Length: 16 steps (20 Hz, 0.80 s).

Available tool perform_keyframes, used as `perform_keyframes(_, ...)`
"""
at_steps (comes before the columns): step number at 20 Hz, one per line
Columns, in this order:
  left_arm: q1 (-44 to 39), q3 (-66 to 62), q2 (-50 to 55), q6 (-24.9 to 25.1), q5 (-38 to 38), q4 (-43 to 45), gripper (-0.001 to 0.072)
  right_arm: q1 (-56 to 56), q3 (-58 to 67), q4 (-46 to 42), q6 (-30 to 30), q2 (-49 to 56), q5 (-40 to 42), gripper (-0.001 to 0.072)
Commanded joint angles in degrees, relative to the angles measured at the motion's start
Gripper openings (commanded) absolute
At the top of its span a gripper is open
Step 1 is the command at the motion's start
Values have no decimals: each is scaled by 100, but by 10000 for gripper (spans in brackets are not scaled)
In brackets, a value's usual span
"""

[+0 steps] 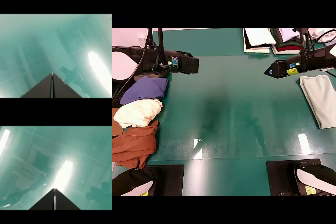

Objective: Fold the shirts.

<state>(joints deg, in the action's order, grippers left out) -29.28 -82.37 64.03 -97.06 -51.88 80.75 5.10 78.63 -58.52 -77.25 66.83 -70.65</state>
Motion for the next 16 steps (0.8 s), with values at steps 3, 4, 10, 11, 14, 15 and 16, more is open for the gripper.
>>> perform_keyframes(3,-2,0,2,0,2,2,28,4,7,2,0,-2,-4,16)
perform_keyframes(4,-2,0,2,0,2,2,28,4,7,2,0,-4,-4,16)
perform_keyframes(10,-2,0,2,-2,4,2,28,4,7,4,0,-2,-2,16)
perform_keyframes(11,-2,0,2,0,4,-2,28,4,7,4,0,-2,-2,16)
perform_keyframes(14,31,0,17,378,605,328,78,4,7,2,0,-4,-11,16)
perform_keyframes(15,114,0,24,393,831,776,411,4,7,2,0,-4,-31,16)
perform_keyframes(16,289,0,70,92,999,1231,567,4,7,2,0,-4,-35,16)
